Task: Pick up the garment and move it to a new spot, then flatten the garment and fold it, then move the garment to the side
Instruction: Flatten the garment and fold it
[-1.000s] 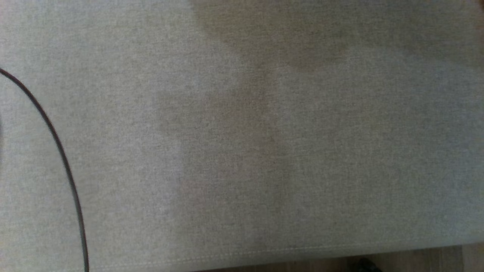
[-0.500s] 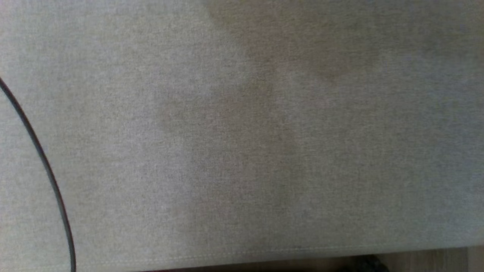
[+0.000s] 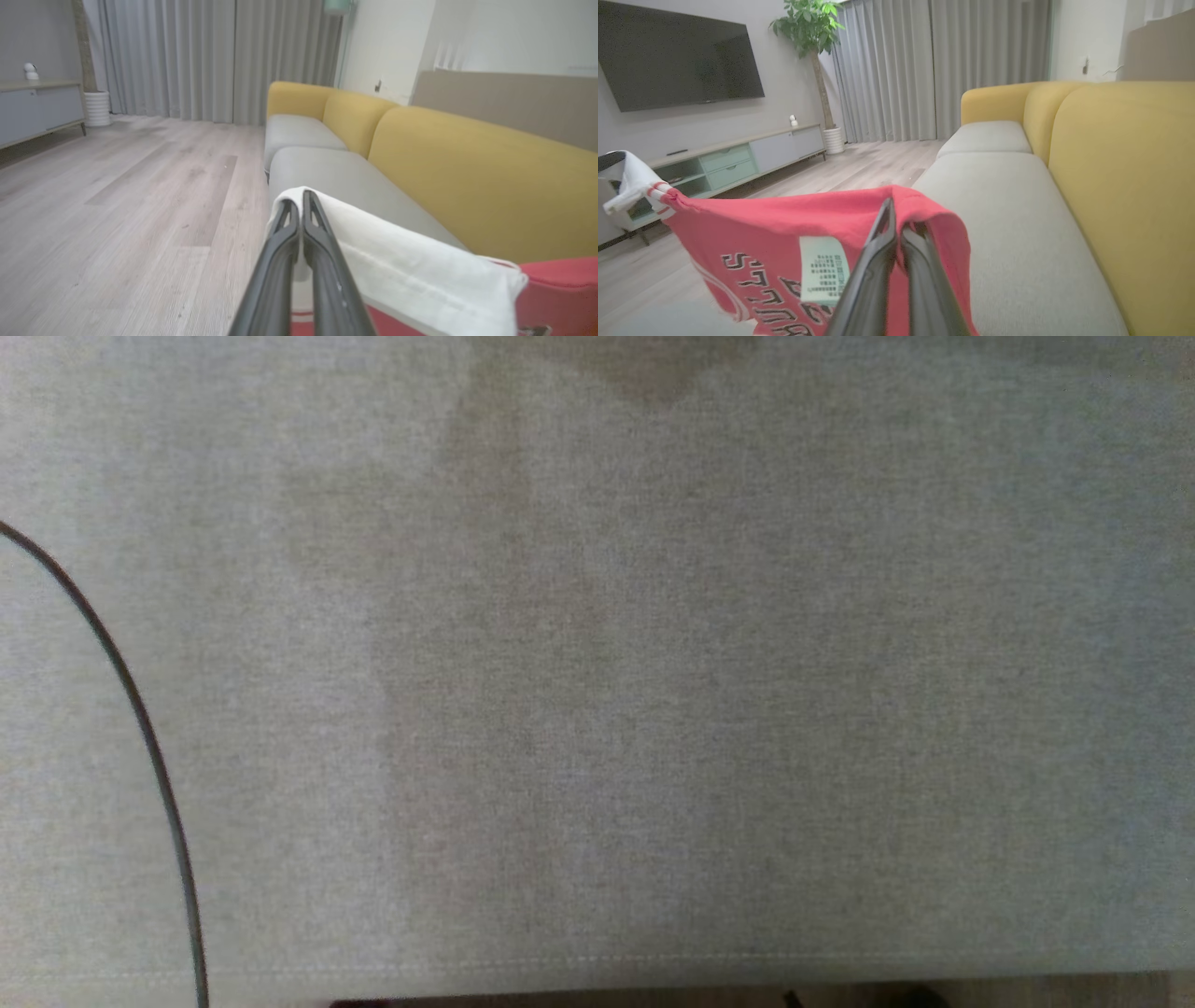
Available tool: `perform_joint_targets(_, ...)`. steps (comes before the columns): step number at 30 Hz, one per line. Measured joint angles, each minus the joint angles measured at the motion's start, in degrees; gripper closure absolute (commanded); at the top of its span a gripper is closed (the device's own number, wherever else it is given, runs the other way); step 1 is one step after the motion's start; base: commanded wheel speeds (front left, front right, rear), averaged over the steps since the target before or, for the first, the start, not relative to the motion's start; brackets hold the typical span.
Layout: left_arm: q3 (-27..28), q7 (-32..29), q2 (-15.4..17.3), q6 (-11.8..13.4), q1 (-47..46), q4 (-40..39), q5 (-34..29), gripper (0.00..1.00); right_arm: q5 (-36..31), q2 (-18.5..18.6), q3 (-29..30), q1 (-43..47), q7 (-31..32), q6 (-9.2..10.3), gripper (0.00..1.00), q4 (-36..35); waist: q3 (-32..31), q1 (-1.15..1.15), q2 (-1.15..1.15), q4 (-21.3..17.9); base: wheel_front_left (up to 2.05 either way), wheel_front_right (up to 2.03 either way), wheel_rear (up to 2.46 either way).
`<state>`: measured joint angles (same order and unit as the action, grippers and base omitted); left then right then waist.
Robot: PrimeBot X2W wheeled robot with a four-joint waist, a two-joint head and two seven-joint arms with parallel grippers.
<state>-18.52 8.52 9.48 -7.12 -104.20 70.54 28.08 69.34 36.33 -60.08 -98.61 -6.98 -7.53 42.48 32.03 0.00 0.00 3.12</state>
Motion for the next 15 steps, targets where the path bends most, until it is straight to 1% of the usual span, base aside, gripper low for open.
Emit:
perform_joint_targets(2,-2.78,-3.04,0.16,0.00,2.88,-1.61,1.74,1.00,2.20,1.00,-2.50,2.42,1.31,0.00,1.00,-2.00,-1.38,0.00,0.00,0.12,0.00,0.00,0.00)
perform_joint_targets(5,-8.28,-10.38,0.87,-0.01,9.37,-6.28,6.00,1.00,5.64,2.47,-6.09,7.17,3.20,0.00,1.00,-5.26,-3.89,0.00,0.00,0.12,0.00,0.00,0.00)
perform_joint_targets(7,-12.33,-15.01,2.59,-0.22,14.74,-10.39,9.24,1.00,8.54,3.41,-8.21,10.65,5.17,0.00,1.00,-7.01,-5.78,0.00,0.00,0.05,0.00,0.00,0.00)
perform_joint_targets(9,-15.82,-19.78,5.38,-0.43,20.03,-14.78,12.78,1.00,10.34,4.42,-10.22,13.90,7.37,0.00,1.00,-8.37,-7.76,0.00,0.00,-0.04,0.00,0.00,0.00)
perform_joint_targets(13,-21.48,-30.06,12.37,-0.42,29.19,-23.80,20.62,1.00,13.14,6.36,-12.26,20.16,11.68,0.00,1.00,-10.56,-12.08,0.00,0.00,-0.23,0.00,0.00,0.00)
perform_joint_targets(14,-24.10,-35.96,15.37,-0.42,33.37,-28.67,24.55,1.00,14.13,7.01,-12.78,23.36,13.63,0.00,1.00,-11.73,-14.47,0.00,0.00,-0.30,0.00,0.00,0.00)
perform_joint_targets(15,-25.49,-38.95,16.78,-0.42,35.48,-31.12,26.62,1.00,14.75,7.28,-13.06,25.00,14.83,0.00,1.00,-12.26,-15.70,0.00,0.00,-0.34,0.00,0.00,0.00)
